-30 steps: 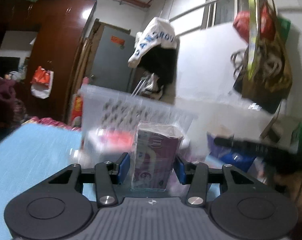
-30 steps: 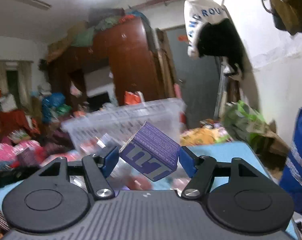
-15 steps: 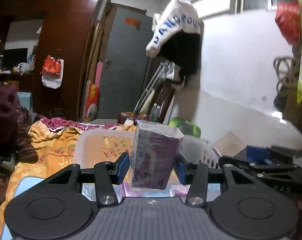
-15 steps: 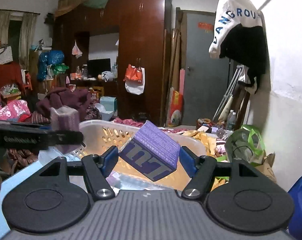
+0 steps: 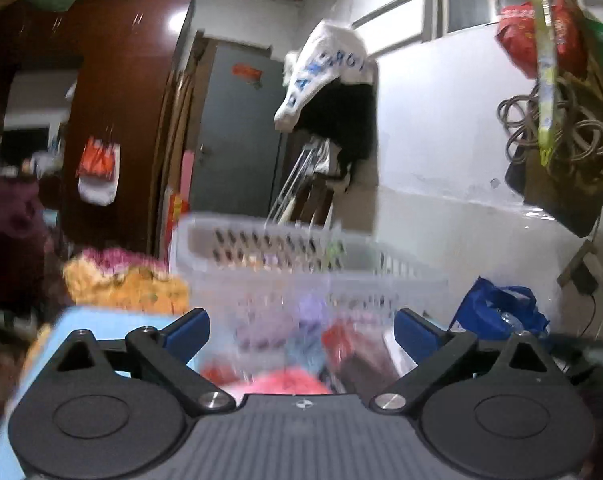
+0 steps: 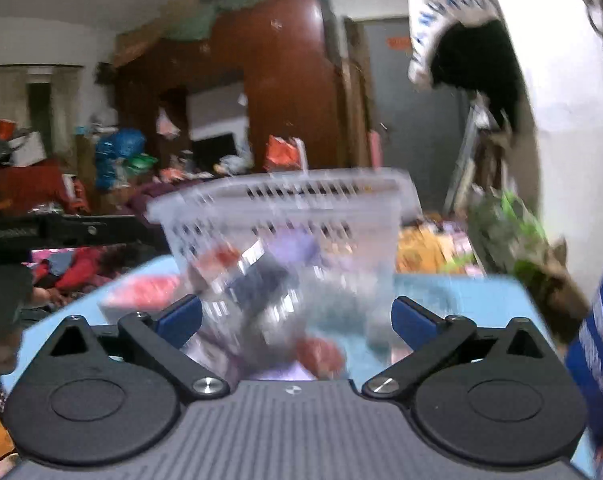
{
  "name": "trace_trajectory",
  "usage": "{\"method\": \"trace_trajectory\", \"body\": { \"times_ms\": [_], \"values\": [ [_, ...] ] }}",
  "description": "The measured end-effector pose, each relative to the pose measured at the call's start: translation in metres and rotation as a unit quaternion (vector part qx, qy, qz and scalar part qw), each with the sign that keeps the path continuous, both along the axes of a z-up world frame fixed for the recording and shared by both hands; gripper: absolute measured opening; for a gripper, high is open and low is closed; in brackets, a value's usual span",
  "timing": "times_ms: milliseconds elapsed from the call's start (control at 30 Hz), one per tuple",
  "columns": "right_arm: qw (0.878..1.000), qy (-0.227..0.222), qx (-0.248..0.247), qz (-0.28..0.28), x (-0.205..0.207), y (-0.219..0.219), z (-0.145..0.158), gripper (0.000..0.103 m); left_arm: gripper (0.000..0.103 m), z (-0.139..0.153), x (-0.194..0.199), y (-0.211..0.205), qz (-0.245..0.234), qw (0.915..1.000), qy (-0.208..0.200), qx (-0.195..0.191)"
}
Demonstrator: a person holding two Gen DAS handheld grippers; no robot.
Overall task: Organize objects
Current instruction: 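Grasp the pink tissue pack with the left gripper while the right grasps a blue box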
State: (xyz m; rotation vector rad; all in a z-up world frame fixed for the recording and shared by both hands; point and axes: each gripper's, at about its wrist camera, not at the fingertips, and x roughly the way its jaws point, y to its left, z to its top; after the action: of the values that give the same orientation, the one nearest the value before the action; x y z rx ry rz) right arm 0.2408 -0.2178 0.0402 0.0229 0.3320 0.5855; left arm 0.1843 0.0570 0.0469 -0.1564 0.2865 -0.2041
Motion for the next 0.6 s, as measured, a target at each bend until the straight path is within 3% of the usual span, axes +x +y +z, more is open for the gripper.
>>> {"method": "trace_trajectory", "body": {
  "times_ms": [100, 200, 333, 433, 500, 600],
  "values": [
    [0.999, 0.019, 0.026, 0.009, -0.001, -0.005, -0.014, 0.103, 0.100, -0.014, 0.007, -0.002, -0.006, 0.9996, 0.026, -0.011],
    [0.999, -0.021, 0.037, 0.008, -0.016, -0.017, -0.012, 0.103, 0.100, -0.024, -0.006, 0.000, 0.003, 0.9999, 0.016, -0.006],
    [0.999, -0.021, 0.009, 0.025, -0.018, -0.014, -0.012, 0.102, 0.100, -0.029, -0.011, 0.010, 0.014, 0.9997, 0.017, -0.012],
    [0.999, -0.015, -0.017, 0.037, -0.022, -0.007, -0.019, 0.091, 0.100, -0.032, -0.010, 0.012, 0.010, 0.9997, 0.021, -0.009],
    [0.998, -0.012, -0.035, 0.045, -0.023, -0.003, -0.023, 0.085, 0.100, -0.035, -0.006, 0.009, 0.007, 0.9996, 0.027, 0.004],
    [0.996, 0.002, -0.067, 0.065, -0.022, 0.006, -0.028, 0.085, 0.100, -0.044, 0.000, 0.007, 0.003, 0.9989, 0.042, 0.021]
  ]
}}
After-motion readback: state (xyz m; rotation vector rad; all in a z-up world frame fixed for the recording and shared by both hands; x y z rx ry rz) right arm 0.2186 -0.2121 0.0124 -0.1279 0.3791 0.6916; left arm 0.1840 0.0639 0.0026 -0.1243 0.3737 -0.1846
